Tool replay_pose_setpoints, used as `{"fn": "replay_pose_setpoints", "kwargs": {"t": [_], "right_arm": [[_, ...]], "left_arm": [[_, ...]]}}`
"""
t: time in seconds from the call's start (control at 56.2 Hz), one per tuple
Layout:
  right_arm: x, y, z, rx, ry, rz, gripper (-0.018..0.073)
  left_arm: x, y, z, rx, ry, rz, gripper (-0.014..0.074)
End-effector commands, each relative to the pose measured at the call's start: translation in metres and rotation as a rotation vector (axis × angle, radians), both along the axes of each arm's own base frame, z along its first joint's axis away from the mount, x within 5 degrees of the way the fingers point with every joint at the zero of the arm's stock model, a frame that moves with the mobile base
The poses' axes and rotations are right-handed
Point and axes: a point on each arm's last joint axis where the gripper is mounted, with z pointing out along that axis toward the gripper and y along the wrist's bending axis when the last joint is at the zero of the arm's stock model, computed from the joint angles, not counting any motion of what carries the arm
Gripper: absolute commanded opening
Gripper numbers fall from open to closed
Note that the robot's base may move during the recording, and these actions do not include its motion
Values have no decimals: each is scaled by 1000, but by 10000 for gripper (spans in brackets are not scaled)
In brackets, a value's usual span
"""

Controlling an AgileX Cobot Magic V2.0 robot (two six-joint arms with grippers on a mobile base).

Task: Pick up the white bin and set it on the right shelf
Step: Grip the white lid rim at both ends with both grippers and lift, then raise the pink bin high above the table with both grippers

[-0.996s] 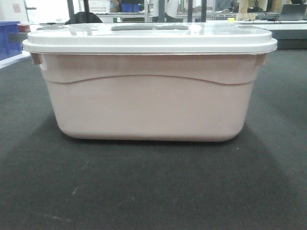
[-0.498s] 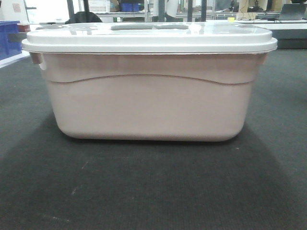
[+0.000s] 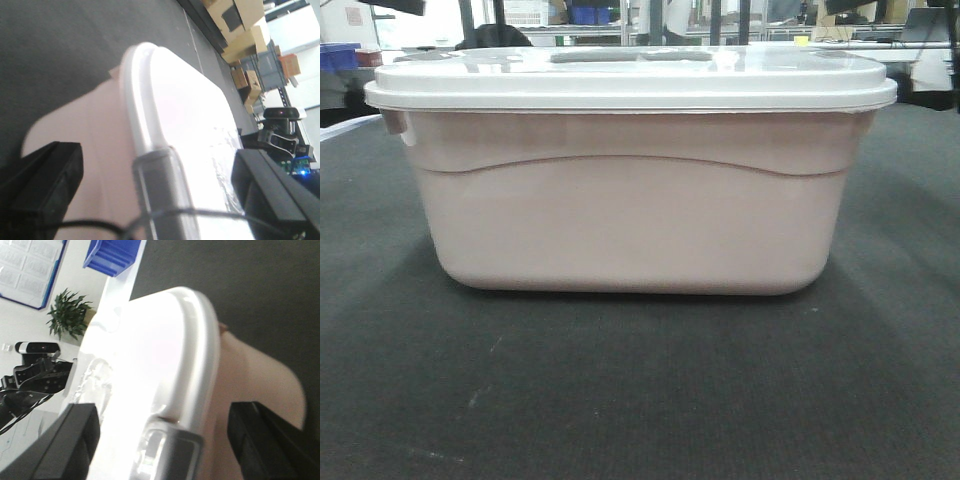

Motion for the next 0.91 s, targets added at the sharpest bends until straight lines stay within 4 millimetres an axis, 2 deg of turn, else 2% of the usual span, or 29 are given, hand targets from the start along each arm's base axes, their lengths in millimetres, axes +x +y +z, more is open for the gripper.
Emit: {"fn": "replay_pose_setpoints", "kwargs": {"t": [0.0, 0.302, 0.391, 0.463, 0.623, 0.89], "right_arm": [[-12, 16, 33, 120, -105, 117, 632], [-11, 25, 32, 109, -101, 127, 614], [-11, 25, 32, 110, -101, 128, 540], [-11, 25, 32, 110, -101, 129, 441], [-12, 25, 32, 115, -102, 139, 228], [-14, 27, 36, 128, -111, 157, 94]], "left_arm": [[-12, -19, 37, -133, -111, -132, 501], [-14, -37, 37, -144, -108, -175, 501], [-14, -38, 37, -145, -106, -177, 480], [-14, -38, 37, -145, -106, -179, 443], [-15, -39, 37, -147, -107, -184, 293], [-15, -40, 39, -166, -110, -189, -38]]}}
